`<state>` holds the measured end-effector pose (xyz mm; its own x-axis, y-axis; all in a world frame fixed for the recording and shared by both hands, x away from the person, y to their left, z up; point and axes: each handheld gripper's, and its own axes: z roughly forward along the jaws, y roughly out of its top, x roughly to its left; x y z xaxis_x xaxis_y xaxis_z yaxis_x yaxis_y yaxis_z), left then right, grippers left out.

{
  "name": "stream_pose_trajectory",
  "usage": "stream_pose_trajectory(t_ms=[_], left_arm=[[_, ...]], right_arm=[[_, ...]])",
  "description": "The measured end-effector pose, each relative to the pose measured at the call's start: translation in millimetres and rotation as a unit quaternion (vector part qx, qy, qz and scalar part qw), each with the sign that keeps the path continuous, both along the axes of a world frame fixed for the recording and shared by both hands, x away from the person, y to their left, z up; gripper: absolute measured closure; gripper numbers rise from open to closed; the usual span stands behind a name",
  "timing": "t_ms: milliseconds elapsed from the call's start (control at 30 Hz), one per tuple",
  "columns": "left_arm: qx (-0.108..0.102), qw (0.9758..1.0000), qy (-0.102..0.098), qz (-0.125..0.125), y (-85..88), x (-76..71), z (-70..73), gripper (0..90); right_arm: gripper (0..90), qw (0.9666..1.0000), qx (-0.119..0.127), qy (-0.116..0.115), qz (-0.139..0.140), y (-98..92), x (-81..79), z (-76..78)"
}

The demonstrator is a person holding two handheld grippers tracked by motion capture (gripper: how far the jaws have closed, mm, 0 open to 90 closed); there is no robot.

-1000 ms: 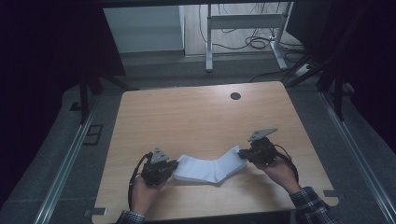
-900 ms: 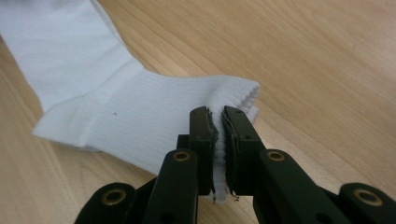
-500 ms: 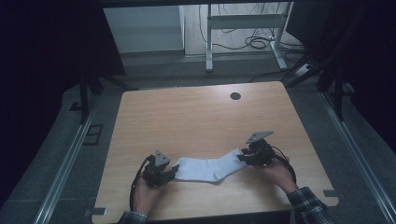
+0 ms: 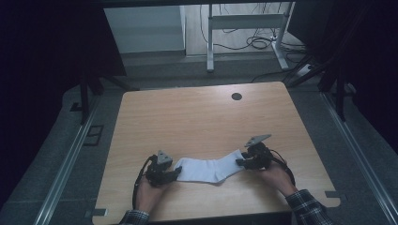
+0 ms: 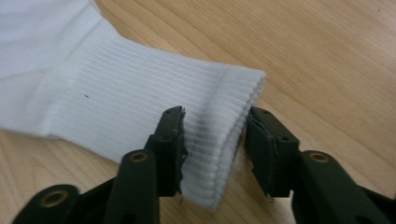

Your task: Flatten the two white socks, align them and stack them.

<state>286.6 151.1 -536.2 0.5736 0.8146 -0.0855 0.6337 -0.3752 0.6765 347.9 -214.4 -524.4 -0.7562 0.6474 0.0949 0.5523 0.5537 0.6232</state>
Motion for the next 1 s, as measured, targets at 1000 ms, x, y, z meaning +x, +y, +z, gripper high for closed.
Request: stream_pose_trajectory(t_ms=[1000], left_arm=[[0.001,0.9983,-0.055,-0.021,-11.5,25.9,55.4,81.1]], right_arm=[[76.2,0.9984,0.012,-0.053,-0.011,-2.0,10.6,48.8]])
